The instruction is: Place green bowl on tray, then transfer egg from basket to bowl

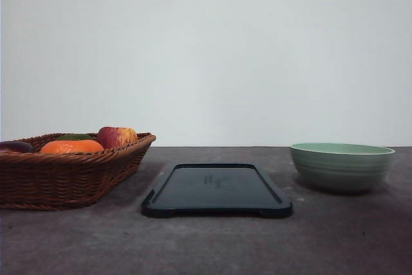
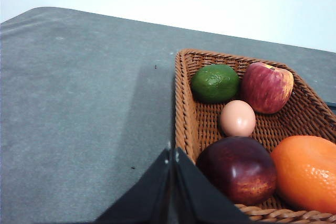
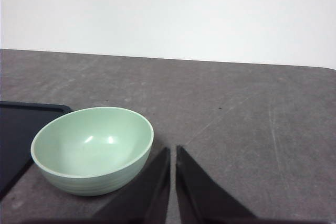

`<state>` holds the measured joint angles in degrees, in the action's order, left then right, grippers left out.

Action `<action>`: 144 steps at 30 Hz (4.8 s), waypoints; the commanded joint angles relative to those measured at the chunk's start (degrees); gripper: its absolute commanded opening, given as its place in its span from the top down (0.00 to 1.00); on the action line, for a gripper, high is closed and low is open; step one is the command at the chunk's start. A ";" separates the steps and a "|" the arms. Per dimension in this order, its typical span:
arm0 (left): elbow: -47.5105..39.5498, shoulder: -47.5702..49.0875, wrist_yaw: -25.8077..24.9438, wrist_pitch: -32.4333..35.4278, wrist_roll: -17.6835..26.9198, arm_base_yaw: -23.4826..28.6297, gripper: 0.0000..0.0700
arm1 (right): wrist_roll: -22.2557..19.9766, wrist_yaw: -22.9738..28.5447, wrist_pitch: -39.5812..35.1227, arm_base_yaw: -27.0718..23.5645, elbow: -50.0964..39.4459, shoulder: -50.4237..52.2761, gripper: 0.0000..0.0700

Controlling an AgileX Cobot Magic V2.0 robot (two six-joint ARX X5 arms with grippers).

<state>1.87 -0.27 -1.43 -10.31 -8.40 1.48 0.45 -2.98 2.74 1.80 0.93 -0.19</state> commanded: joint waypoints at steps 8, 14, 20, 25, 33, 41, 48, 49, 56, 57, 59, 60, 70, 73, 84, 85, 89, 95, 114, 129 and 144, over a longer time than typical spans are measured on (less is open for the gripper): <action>-1.07 0.04 -0.02 0.00 -0.55 0.04 1.00 | 0.87 0.04 -0.63 0.07 -0.24 -0.02 0.99; -1.07 0.04 -0.04 0.02 -13.60 0.04 1.00 | 5.13 0.07 -0.61 0.07 -0.24 -0.02 0.99; -0.85 0.04 -0.22 1.36 -31.29 0.04 1.00 | 24.80 2.82 -0.61 0.02 -0.22 -0.02 0.99; -0.81 0.04 -0.09 8.79 -32.54 0.04 1.00 | 28.97 2.73 -3.00 0.04 -0.17 -0.02 0.99; -0.47 0.02 0.05 22.33 -21.85 0.04 1.00 | 24.84 1.51 -15.01 0.04 2.07 -0.09 0.99; 5.57 -2.49 0.17 24.03 -12.89 0.04 1.00 | 13.88 1.46 -13.36 0.04 11.86 -6.72 0.99; 17.43 -12.33 0.12 14.02 -12.57 0.00 1.00 | 8.22 -2.07 -5.55 0.07 22.84 -19.09 0.99; 19.24 -13.99 -0.14 11.77 -12.22 0.00 1.00 | 7.75 -2.39 -3.81 0.07 24.45 -20.85 0.99; 30.65 -27.52 -6.50 1.51 -8.12 0.00 1.00 | 2.52 -6.97 9.06 0.07 35.16 -33.40 0.99; 31.92 -29.41 -7.63 0.67 -7.67 0.00 1.00 | 1.78 -7.90 10.53 0.07 36.40 -35.07 0.99; 34.68 -33.59 -9.66 -1.67 -6.92 -0.04 1.00 | 0.71 -9.38 13.62 0.07 39.07 -38.62 0.99; 35.93 -35.54 -10.44 -2.75 -6.76 -0.07 1.00 | 0.40 -9.62 14.98 0.07 40.19 -40.11 0.99; 48.62 -52.89 -16.63 -17.16 0.93 -1.47 1.00 | -2.83 -10.98 27.17 0.07 48.37 -53.28 0.99; 52.31 -57.46 -16.63 -22.94 5.14 -2.37 1.00 | -3.15 -14.03 30.02 0.07 49.17 -56.07 0.99; 55.93 -63.71 -16.63 -26.81 9.22 -6.35 0.84 | -2.93 -16.51 32.06 0.11 49.40 -58.95 0.80; 55.93 -63.71 -16.63 -26.71 9.25 -6.52 0.73 | -2.81 -16.48 32.30 0.11 49.40 -58.95 0.67; 55.93 -63.71 -16.63 -26.73 9.21 -6.78 0.60 | -2.11 -16.53 33.34 0.14 49.46 -58.95 0.50; 55.93 -63.71 -16.63 -26.74 9.01 -6.80 0.60 | -0.39 -16.52 39.03 0.15 53.40 -61.47 0.50; 55.93 -63.71 -16.63 -25.85 9.01 -6.80 0.61 | -1.12 -7.51 54.62 0.15 78.74 -89.67 0.52; 55.93 -63.73 -16.63 -25.82 8.98 -6.80 0.61 | -1.11 -7.43 46.69 0.15 79.25 -103.44 0.67; 55.93 -63.73 -16.63 -25.91 8.98 -6.80 0.61 | -1.13 -7.50 46.51 0.15 79.32 -106.22 0.99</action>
<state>56.31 -63.68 -17.85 -36.65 0.05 -5.17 -0.62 -10.51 49.15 1.83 78.96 -105.16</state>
